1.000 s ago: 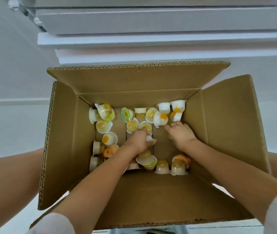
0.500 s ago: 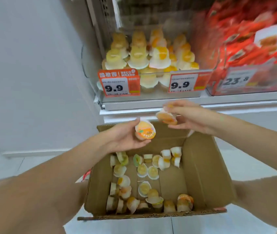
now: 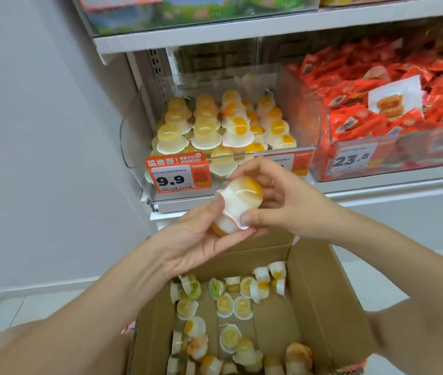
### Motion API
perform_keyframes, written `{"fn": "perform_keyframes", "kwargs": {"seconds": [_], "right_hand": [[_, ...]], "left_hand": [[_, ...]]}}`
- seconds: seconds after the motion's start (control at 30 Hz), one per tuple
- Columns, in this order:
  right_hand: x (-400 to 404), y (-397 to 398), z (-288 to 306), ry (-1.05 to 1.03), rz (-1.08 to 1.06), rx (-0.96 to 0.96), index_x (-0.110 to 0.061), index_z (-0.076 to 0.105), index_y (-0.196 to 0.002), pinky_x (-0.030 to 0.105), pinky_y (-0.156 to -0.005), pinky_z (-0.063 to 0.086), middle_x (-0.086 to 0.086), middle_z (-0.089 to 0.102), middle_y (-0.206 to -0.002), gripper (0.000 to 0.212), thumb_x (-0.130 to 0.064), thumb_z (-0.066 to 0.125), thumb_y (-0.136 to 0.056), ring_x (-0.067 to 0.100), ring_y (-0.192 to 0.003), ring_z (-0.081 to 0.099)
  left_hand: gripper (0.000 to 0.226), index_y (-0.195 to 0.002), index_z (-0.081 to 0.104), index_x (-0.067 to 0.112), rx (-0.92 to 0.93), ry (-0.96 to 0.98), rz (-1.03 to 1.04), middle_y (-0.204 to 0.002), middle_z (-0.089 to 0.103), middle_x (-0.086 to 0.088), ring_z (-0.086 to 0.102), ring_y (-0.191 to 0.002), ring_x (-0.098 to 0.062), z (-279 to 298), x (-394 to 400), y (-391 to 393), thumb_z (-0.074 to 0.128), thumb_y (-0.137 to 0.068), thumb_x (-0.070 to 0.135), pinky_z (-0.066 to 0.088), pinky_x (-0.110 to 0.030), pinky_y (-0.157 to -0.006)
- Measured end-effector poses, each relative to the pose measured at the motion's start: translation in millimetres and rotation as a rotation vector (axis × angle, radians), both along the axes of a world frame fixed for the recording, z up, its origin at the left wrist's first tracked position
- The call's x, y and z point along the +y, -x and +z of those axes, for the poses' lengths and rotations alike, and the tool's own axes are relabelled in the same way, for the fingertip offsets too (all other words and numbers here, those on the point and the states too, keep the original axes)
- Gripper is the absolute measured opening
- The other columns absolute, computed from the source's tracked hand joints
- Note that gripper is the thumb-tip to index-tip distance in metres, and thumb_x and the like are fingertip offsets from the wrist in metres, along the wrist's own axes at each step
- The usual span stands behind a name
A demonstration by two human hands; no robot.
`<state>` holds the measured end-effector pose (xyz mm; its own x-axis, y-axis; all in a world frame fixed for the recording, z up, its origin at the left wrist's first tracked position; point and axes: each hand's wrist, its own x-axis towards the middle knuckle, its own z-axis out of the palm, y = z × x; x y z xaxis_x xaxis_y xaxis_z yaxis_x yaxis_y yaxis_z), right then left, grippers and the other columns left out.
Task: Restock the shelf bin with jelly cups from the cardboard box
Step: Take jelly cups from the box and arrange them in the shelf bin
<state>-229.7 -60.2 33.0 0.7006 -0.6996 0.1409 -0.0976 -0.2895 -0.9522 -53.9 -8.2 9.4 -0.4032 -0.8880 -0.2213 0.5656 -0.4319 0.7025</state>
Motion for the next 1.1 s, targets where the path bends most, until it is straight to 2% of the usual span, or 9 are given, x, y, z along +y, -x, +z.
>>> {"fn": "perform_keyframes", "kwargs": {"seconds": [0.13, 0.3, 0.47, 0.57, 0.67, 0.73, 0.8, 0.93, 1.1], "right_hand": [[-0.1, -3.4, -2.8, 0.098, -0.001, 0.066, -0.022, 0.051, -0.122, 0.023, -0.090, 0.051, -0.009, 0.058, -0.114, 0.048, -0.010, 0.073, -0.080, 0.005, -0.104, 0.060], [-2.3, -2.6, 2.6, 0.033, 0.086, 0.146, -0.026, 0.053, -0.124, 0.034, -0.092, 0.053, -0.006, 0.054, -0.120, 0.064, -0.009, 0.082, -0.070, 0.010, -0.107, 0.059], [3.8, -6.5, 1.4, 0.057, 0.016, 0.143, -0.025, 0.062, -0.113, 0.024, -0.078, 0.055, -0.017, 0.060, -0.104, 0.055, -0.009, 0.085, -0.066, 0.002, -0.095, 0.060], [1.9, -3.7, 3.4, 0.089, -0.082, 0.105, -0.025, 0.064, -0.111, 0.021, -0.079, 0.053, -0.011, 0.062, -0.110, 0.050, -0.011, 0.084, -0.067, 0.004, -0.097, 0.061], [-16.1, 2.7, 18.6, 0.084, -0.306, -0.008, -0.025, 0.065, -0.111, 0.018, -0.076, 0.054, -0.007, 0.064, -0.109, 0.047, -0.017, 0.083, -0.068, 0.007, -0.091, 0.064], [-44.0, 5.0, 34.1, 0.204, -0.516, -0.006, -0.024, 0.063, -0.114, 0.012, -0.066, 0.049, -0.007, 0.063, -0.105, 0.048, -0.024, 0.083, -0.069, 0.001, -0.083, 0.061], [-84.3, 3.2, 48.3, 0.378, -0.657, 0.123, -0.022, 0.056, -0.120, 0.015, -0.076, 0.044, -0.009, 0.056, -0.109, 0.056, -0.031, 0.082, -0.071, 0.005, -0.096, 0.055], [-167.9, -15.9, 59.9, 0.524, -0.706, 0.356, -0.015, 0.053, -0.119, 0.017, -0.073, 0.036, 0.000, 0.056, -0.116, 0.057, -0.033, 0.078, -0.072, 0.019, -0.109, 0.053], [-236.1, -43.1, 66.0, 0.576, -0.573, 0.650, -0.012, 0.049, -0.125, 0.026, -0.077, 0.038, 0.011, 0.053, -0.126, 0.064, -0.029, 0.080, -0.071, 0.028, -0.113, 0.053]], "left_hand": [[0.059, -0.086, 0.077, 0.005, -0.069, -0.042, 0.078, -0.101, 0.071, -0.020, 0.071, -0.088, -0.031, 3.8, -2.3, -0.1, 0.092, -0.035, 0.032, 0.060, -0.033, -0.065], [0.071, -0.096, 0.076, 0.004, -0.050, -0.117, 0.014, -0.114, 0.066, -0.022, 0.068, -0.099, -0.030, 1.7, -2.3, -5.4, 0.094, -0.033, 0.032, 0.060, -0.037, -0.073], [0.076, -0.099, 0.073, 0.001, -0.061, -0.134, -0.016, -0.114, 0.066, -0.024, 0.069, -0.096, -0.031, 0.4, 2.4, -8.5, 0.095, -0.032, 0.030, 0.060, -0.036, -0.068], [0.090, -0.123, 0.057, -0.001, -0.055, -0.110, -0.016, -0.124, 0.060, -0.025, 0.064, -0.107, -0.037, 7.0, -1.6, -10.5, 0.086, -0.049, 0.042, 0.059, -0.038, -0.079], [0.065, -0.125, 0.054, 0.012, -0.592, 0.041, 0.065, -0.126, 0.062, -0.010, 0.067, -0.104, -0.026, 15.6, -12.4, -22.1, 0.057, -0.076, 0.055, 0.058, -0.037, -0.083], [0.035, -0.109, 0.060, 0.021, -1.147, 0.221, 0.204, -0.111, 0.065, 0.004, 0.067, -0.094, -0.010, 14.0, -22.2, -36.0, 0.059, -0.085, 0.047, 0.056, -0.026, -0.078], [0.016, -0.097, 0.062, 0.020, -1.477, 0.380, 0.278, -0.097, 0.064, 0.007, 0.061, -0.088, -0.010, 6.8, -33.7, -49.3, 0.068, -0.085, 0.030, 0.050, -0.021, -0.076], [0.021, -0.104, 0.061, 0.016, -1.743, 0.521, 0.267, -0.097, 0.062, 0.004, 0.057, -0.093, -0.012, -0.1, -46.1, -54.8, 0.066, -0.085, 0.022, 0.050, -0.033, -0.086], [0.020, -0.105, 0.060, 0.018, -1.846, 0.544, 0.287, -0.099, 0.064, 0.003, 0.060, -0.096, -0.015, -1.5, -49.1, -50.3, 0.061, -0.087, 0.027, 0.052, -0.036, -0.082]]}}
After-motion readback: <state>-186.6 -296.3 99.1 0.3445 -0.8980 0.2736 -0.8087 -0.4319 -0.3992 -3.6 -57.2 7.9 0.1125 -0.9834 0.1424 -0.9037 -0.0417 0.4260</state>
